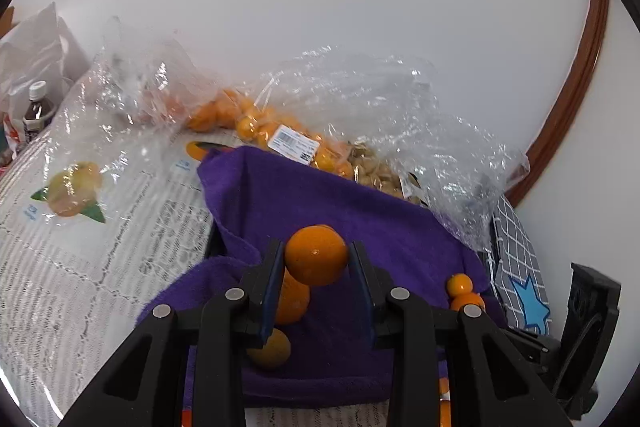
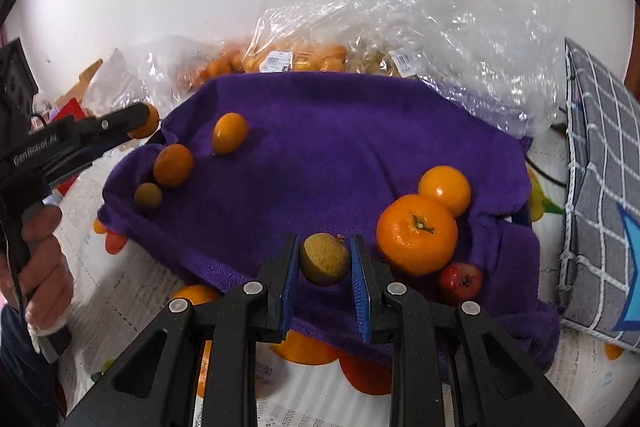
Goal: Organize fruits
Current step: 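Carry both fruits onto the purple towel and open both tools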
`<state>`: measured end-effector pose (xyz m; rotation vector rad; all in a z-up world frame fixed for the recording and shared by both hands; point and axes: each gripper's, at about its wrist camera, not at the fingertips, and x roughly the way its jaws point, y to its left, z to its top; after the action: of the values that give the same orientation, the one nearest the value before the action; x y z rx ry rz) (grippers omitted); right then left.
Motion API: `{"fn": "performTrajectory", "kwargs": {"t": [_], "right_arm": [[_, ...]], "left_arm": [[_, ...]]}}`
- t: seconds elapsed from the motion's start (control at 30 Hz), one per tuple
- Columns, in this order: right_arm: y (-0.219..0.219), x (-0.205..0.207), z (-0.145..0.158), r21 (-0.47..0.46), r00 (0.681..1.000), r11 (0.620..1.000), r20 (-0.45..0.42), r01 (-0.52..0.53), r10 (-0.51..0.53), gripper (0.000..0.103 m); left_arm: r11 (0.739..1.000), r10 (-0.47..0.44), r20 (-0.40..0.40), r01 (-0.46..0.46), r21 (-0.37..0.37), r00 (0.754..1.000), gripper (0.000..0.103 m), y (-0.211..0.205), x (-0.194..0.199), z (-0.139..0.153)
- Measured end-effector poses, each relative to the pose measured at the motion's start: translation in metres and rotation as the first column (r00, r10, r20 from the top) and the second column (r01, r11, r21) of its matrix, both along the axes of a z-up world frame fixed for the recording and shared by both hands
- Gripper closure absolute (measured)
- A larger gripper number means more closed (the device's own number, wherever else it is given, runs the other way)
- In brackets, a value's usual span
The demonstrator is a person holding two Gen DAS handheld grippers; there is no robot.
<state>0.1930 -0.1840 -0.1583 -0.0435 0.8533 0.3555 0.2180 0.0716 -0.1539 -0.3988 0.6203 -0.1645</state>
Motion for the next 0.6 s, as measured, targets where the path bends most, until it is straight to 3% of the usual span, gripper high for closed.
{"fn": "performTrajectory", "kwargs": {"t": [0.3,0.5,0.6], "right_arm": [[-0.004,-0.003,0.002,-0.001,1.0,1.0,-0.011,0.006,-0.006,0.074],[-0.022,-0.011,0.018,0.065,0.998,0.998,0.05,0.026,-0.03,0.067],[-0.029,-0.013,0.025,0.099,0.997,0.995,0.074,0.026,-0.033,0.067]], "left_arm": [[0.999,-0.045,-0.031,0.045,-0.008,0.998,0.072,-0.01,0.004,-0.011],[0.995,-0.095,-0.097,0.095,0.0,0.991,0.072,-0.026,0.01,-0.016],[0.994,-0.063,-0.156,0.075,0.075,0.986,0.072,-0.041,0.017,-0.02]]}}
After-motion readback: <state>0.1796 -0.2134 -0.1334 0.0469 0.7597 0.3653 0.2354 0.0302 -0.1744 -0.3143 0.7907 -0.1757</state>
